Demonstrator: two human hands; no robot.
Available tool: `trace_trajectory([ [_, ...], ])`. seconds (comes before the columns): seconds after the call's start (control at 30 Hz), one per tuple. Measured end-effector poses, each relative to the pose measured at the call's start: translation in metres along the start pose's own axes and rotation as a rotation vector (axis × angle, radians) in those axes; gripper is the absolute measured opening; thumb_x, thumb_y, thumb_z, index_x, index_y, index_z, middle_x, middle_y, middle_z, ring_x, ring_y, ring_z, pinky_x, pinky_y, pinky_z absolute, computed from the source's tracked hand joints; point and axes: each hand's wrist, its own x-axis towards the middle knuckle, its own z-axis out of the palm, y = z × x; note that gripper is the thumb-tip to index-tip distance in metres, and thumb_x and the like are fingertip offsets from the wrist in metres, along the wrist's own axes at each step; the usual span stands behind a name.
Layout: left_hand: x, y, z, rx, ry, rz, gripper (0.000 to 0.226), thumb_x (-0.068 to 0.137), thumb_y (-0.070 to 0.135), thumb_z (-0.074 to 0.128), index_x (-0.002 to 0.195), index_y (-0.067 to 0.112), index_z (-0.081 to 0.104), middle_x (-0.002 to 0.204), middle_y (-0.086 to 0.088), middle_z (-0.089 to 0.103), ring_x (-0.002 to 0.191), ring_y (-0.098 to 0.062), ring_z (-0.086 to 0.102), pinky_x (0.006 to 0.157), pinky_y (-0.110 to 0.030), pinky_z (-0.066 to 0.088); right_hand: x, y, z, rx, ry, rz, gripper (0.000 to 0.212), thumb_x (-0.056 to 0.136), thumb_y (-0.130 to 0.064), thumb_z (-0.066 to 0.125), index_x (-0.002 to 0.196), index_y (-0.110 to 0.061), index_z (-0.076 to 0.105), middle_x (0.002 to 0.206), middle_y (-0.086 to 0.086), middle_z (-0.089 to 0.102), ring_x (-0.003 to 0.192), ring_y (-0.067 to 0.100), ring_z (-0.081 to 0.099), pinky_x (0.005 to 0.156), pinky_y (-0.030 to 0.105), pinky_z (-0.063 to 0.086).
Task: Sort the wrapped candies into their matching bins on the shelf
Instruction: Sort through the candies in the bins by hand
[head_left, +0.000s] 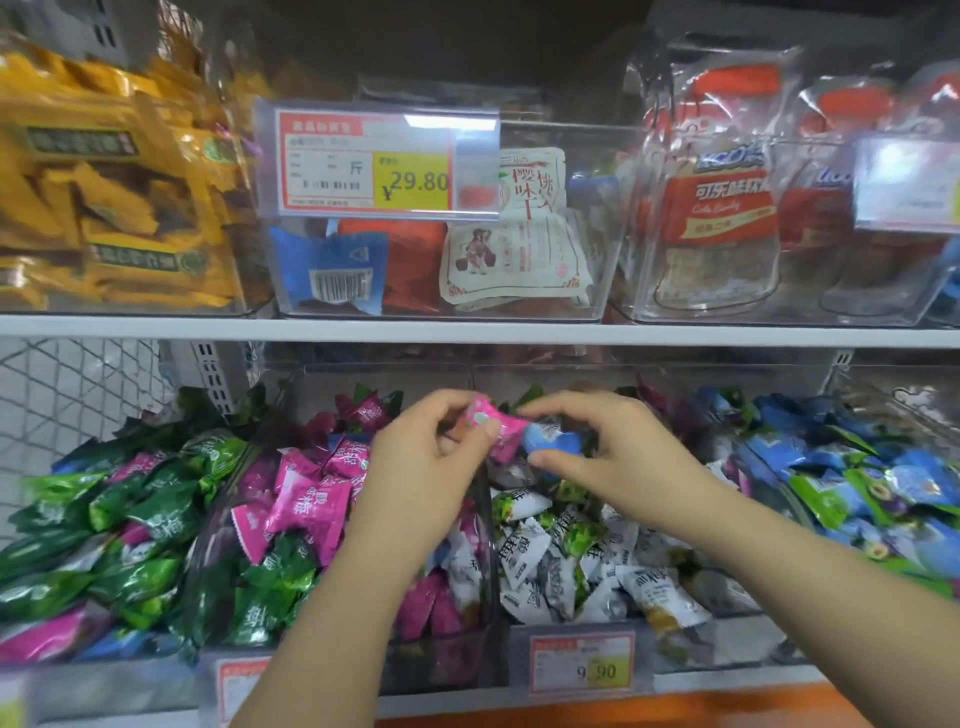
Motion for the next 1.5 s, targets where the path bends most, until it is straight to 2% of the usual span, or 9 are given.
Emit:
trace_trajectory([
  [0.1,0.007,-0.011,-0.017,0.201,0.212,-0.05,0.029,0.091,0.03,0.059,0.116,0.014,0.061,0.099,-0.001,0.06,0.078,-0.007,0.054,0.07,-0.012,0.039,-0.007,0.008,0.0,-0.009,0.013,0.032,0.033,0.086,-0.024,0.067,0.116,-0.035,0.061,0.106,-0.009,0.061,0.094,0.003,0.054,0.078,0.008,0.039],
  [0.3,0.005,-0.026,-0.022,0.431,0.078,-0.088,0.045,0.093,0.03,0.055,0.137,0.019,0.048,0.125,-0.015,0.048,0.121,-0.028,0.042,0.109,-0.041,0.032,-0.024,0.018,-0.01,-0.032,0.015,0.053,0.033,0.088,-0.02,0.064,0.116,-0.036,0.061,0.108,-0.01,0.058,0.095,-0.001,0.052,0.08,0.004,0.037],
  [0.43,0.003,-0.012,-0.002,0.41,0.076,0.061,0.033,0.091,0.023,0.058,0.124,0.02,0.06,0.096,-0.005,0.051,0.107,-0.033,0.049,0.103,-0.052,0.035,-0.043,0.03,-0.024,-0.046,0.073,0.07,0.036,0.089,-0.011,0.061,0.119,-0.029,0.062,0.11,-0.008,0.059,0.098,0.004,0.054,0.084,0.006,0.037],
  [0.67,0.0,0.004,0.055,0.257,-0.06,0.159,0.028,0.091,0.02,0.059,0.118,0.023,0.063,0.106,0.005,0.052,0.07,-0.009,0.044,0.074,-0.025,0.035,-0.086,0.092,-0.068,-0.205,0.307,0.18,0.021,0.085,-0.005,0.063,0.104,-0.014,0.062,0.105,0.001,0.063,0.096,0.018,0.058,0.084,0.02,0.04],
  [0.77,0.002,0.003,0.066,0.25,-0.081,0.127,0.029,0.091,0.021,0.059,0.12,0.023,0.062,0.113,0.001,0.053,0.072,-0.001,0.044,0.079,-0.023,0.033,-0.093,0.128,-0.091,-0.302,0.373,0.292,0.021,0.085,-0.001,0.063,0.104,-0.007,0.064,0.108,0.009,0.064,0.1,0.026,0.059,0.089,0.024,0.038],
  [0.97,0.007,0.004,0.065,0.258,-0.057,0.076,0.029,0.092,0.024,0.057,0.121,0.028,0.061,0.099,0.001,0.051,0.061,-0.009,0.048,0.059,-0.02,0.032,-0.083,0.172,-0.101,-0.507,0.06,0.43,0.045,0.09,-0.017,0.058,0.134,-0.01,0.048,0.137,0.018,0.044,0.123,0.036,0.043,0.1,0.038,0.036],
  [1.27,0.008,0.004,0.066,0.24,-0.053,0.033,0.029,0.094,0.025,0.054,0.123,0.028,0.059,0.107,0.004,0.052,0.066,-0.007,0.045,0.071,-0.026,0.036,-0.034,0.136,-0.07,-0.373,0.066,0.229,0.033,0.092,-0.026,0.054,0.123,-0.019,0.061,0.114,0.013,0.066,0.106,0.032,0.058,0.088,0.042,0.048],
  [1.37,0.008,0.003,0.064,0.218,-0.046,0.024,0.029,0.094,0.025,0.053,0.122,0.029,0.059,0.108,0.008,0.049,0.071,-0.002,0.048,0.073,-0.024,0.034,-0.005,0.125,-0.059,-0.368,0.005,0.174,0.034,0.095,-0.023,0.051,0.129,-0.021,0.056,0.119,0.007,0.062,0.105,0.027,0.058,0.084,0.028,0.046],
  [1.5,0.01,0.0,0.065,0.191,-0.067,0.016,0.029,0.095,0.027,0.052,0.123,0.032,0.058,0.113,0.009,0.053,0.076,0.012,0.043,0.07,-0.018,0.032,0.037,0.136,-0.044,-0.615,-0.208,0.268,0.039,0.099,-0.026,0.042,0.137,-0.028,0.046,0.15,0.001,0.035,0.134,0.028,0.036,0.11,0.038,0.032],
])
